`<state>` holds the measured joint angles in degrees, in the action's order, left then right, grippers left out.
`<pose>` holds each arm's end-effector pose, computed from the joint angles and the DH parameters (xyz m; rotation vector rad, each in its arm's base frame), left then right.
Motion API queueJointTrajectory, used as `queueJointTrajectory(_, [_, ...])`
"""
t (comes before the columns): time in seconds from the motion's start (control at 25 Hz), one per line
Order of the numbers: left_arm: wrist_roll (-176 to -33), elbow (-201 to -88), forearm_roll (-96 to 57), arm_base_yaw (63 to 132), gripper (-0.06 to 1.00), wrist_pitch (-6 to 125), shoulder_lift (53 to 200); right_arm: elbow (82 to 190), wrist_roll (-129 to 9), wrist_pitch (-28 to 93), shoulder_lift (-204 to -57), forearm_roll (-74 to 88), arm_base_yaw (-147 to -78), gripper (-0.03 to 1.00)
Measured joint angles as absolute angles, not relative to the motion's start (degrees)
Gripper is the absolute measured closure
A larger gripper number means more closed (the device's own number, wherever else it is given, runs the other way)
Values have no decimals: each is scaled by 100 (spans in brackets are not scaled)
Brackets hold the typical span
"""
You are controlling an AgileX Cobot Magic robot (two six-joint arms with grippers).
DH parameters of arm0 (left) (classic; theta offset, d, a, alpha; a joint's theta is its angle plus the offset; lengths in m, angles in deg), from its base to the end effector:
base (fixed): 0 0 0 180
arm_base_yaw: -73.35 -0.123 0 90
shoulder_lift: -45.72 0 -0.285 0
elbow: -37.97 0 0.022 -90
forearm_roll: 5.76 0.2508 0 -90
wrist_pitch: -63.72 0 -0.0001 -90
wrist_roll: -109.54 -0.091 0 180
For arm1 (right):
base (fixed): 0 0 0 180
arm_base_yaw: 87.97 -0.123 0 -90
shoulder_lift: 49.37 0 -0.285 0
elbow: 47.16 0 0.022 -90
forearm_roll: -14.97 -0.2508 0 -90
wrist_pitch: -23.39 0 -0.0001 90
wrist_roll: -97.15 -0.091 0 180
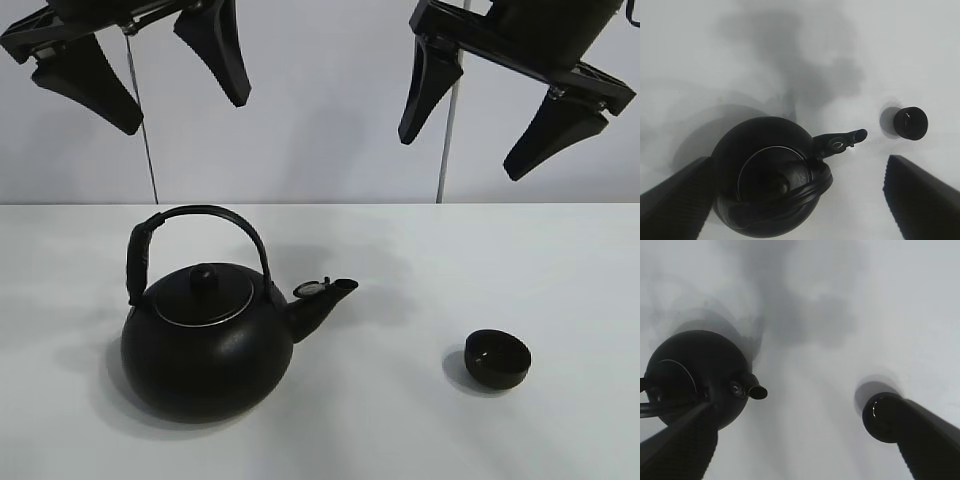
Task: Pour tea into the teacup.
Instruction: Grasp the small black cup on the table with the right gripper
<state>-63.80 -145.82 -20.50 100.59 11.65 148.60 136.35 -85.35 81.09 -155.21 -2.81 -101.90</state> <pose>0.3107 -0.1805 0.3055 0.3385 2.6645 -0.5153 0.3430 0.1093 0.2831 -0.1107 2.7997 0.4771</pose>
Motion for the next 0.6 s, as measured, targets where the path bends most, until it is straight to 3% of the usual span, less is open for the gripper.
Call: queueJointTrajectory(0.6, [-6380,-14582,-2050,10059,29,1165,14860,13635,-7715,8598,-15521,987,-10190,31])
